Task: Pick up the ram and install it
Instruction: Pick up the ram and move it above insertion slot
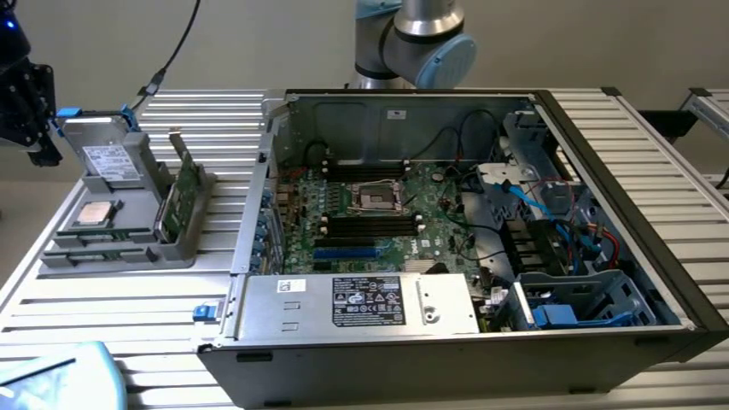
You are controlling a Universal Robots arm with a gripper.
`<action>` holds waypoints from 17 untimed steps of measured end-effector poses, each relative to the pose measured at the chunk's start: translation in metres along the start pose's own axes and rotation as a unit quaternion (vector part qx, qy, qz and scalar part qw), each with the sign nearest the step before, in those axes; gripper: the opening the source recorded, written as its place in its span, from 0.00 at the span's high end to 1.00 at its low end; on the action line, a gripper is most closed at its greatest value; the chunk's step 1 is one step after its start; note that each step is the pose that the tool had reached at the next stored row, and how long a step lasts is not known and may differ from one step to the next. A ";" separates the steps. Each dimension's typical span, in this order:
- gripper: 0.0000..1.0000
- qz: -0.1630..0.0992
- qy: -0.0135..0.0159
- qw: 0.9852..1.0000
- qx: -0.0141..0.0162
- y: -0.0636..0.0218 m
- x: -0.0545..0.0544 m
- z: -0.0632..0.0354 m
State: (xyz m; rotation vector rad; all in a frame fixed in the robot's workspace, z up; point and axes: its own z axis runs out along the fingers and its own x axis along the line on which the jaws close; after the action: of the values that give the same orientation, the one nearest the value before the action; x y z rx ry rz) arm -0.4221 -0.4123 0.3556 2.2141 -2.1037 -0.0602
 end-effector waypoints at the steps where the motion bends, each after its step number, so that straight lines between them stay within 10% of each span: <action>1: 0.89 0.000 0.000 1.000 0.000 0.0000 0.000 0.0000; 17: 0.69 0.000 0.000 1.000 0.002 0.0003 0.000 0.0032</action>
State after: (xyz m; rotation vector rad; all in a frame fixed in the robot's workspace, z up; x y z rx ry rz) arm -0.4227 -0.4123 0.3524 2.2169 -2.1058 -0.0550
